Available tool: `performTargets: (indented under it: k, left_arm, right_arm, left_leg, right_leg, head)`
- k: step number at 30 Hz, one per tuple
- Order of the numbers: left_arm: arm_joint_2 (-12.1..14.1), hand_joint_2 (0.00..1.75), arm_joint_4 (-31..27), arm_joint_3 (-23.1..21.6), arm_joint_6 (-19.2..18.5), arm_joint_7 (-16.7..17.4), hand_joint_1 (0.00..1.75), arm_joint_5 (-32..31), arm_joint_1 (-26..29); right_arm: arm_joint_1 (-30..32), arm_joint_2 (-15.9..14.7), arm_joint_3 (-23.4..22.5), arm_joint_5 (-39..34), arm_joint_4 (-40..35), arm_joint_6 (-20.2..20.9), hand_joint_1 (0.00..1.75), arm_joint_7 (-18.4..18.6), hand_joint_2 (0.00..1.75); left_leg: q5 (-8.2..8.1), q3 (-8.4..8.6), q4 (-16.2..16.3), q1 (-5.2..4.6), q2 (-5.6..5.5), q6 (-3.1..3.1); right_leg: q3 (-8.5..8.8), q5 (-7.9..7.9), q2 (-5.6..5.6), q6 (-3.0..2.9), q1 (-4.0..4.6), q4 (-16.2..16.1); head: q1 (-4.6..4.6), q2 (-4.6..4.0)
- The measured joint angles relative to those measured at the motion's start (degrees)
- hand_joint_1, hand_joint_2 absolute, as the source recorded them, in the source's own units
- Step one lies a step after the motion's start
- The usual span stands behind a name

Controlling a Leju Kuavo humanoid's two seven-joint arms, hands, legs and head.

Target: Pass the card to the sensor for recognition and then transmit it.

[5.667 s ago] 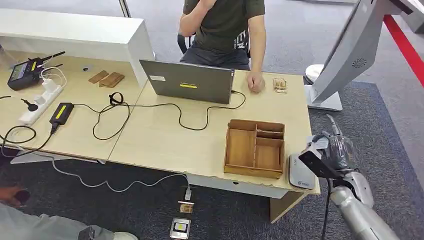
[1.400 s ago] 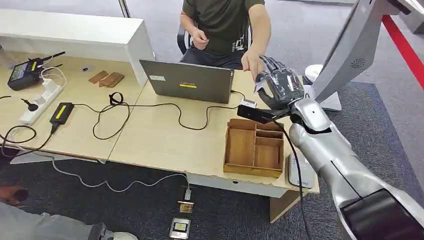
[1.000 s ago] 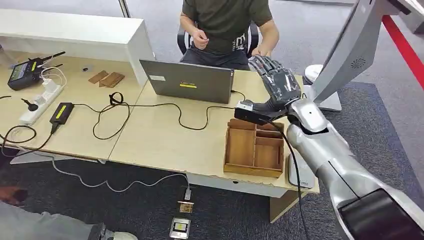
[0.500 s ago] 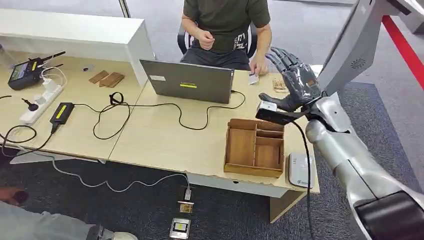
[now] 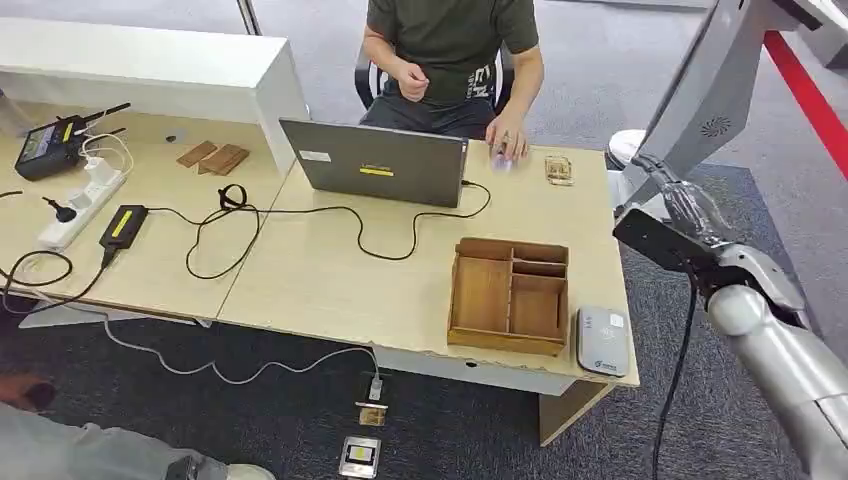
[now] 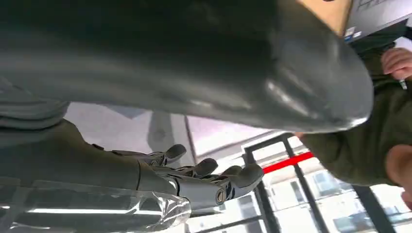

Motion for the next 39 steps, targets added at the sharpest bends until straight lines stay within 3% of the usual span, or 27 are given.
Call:
performTargets:
  k: [4, 6, 11, 16, 17, 24, 28, 35, 39]
  left_arm:
    - [0.02, 0.0, 0.0, 0.07, 0.96, 0.63, 0.0, 1.05, -0.08]
    - [0.07, 0.0, 0.02, 0.11, 1.4, 0.83, 0.0, 1.55, -0.06]
    - [0.07, 0.0, 0.02, 0.22, 2.03, 0.87, 0.0, 2.47, -0.23]
    - [0.04, 0.0, 0.02, 0.22, 1.62, 0.68, 0.0, 2.56, -0.33]
    - [0.02, 0.0, 0.02, 0.22, 1.44, 0.57, 0.0, 2.56, -0.4]
    - [-0.02, 0.0, 0.02, 0.22, -0.02, -0.5, 0.0, 2.56, -0.74]
    - [0.0, 0.0, 0.02, 0.2, -0.83, -0.5, 0.0, 2.34, -0.85]
    - [0.0, 0.0, 0.02, 0.2, -0.92, -0.5, 0.0, 2.21, -1.01]
    - [0.0, 0.0, 0.02, 0.2, -0.87, -0.17, 0.0, 2.01, -1.01]
  right_arm:
    - [8.01, -6.69, -1.0, -5.72, -11.98, -2.88, 0.0, 4.52, 0.0]
    - [11.29, -9.34, -1.83, -4.81, -17.59, -3.25, 0.0, 5.9, 0.0]
    - [16.98, -14.86, -4.18, -3.53, -30.68, -0.06, 0.0, 8.19, 0.0]
    - [21.41, -17.26, -6.97, -2.14, -39.89, 4.98, 0.0, 8.78, 0.0]
    - [22.54, -17.21, -7.48, -1.39, -40.97, 5.89, 0.0, 8.56, 1.75]
    - [26.47, -15.69, -9.27, 3.83, -46.08, 8.72, 0.0, 8.1, 1.75]
    - [27.23, -14.96, -9.35, 4.75, -47.7, 10.25, 0.0, 11.14, 1.75]
    - [28.02, -14.24, -10.18, 4.66, -49.65, 10.34, 0.0, 12.25, 1.75]
    - [28.25, -14.24, -10.42, 2.01, -50.83, 10.36, 0.0, 16.15, 1.75]
  left_leg:
    - [-0.03, -0.01, -0.01, 0.0, 0.0, 0.03]
    - [-0.03, -0.03, -0.01, 0.0, 0.0, 0.03]
    - [-0.02, -0.03, -0.03, 0.0, 0.05, 0.03]
    - [-0.01, -0.03, -0.04, 0.01, 0.05, 0.02]
    - [-0.01, -0.03, -0.04, 0.01, 0.05, 0.03]
    - [-0.01, -0.04, -0.05, 0.0, 0.06, 0.03]
    - [0.0, -0.04, -0.04, 0.0, 0.08, 0.03]
    - [-0.01, -0.04, -0.04, 0.0, 0.1, 0.03]
    - [0.0, -0.04, -0.05, 0.0, 0.1, 0.03]
  right_leg:
    - [-0.01, 0.0, 0.0, 0.0, 0.0, -0.01]
    - [-0.03, -0.01, 0.0, 0.0, 0.0, -0.01]
    - [-0.04, -0.01, 0.04, -0.01, 0.0, 0.0]
    - [0.0, 0.0, 0.03, -0.01, 0.01, 0.01]
    - [0.0, 0.0, 0.03, -0.01, 0.01, 0.01]
    - [0.0, 0.0, 0.03, -0.01, 0.0, 0.01]
    - [-0.01, 0.0, 0.03, -0.01, 0.0, 0.02]
    - [-0.01, 0.0, 0.03, -0.01, 0.0, 0.01]
    - [-0.01, 0.0, 0.03, -0.01, 0.0, 0.01]
  head:
    - [-0.02, 0.0]
    - [-0.04, 0.0]
    - [-0.04, 0.0]
    - [-0.04, 0.0]
    - [-0.02, 0.0]
    - [-0.04, 0.0]
    - [-0.04, 0.0]
    - [-0.02, 0.0]
    - [-0.04, 0.0]
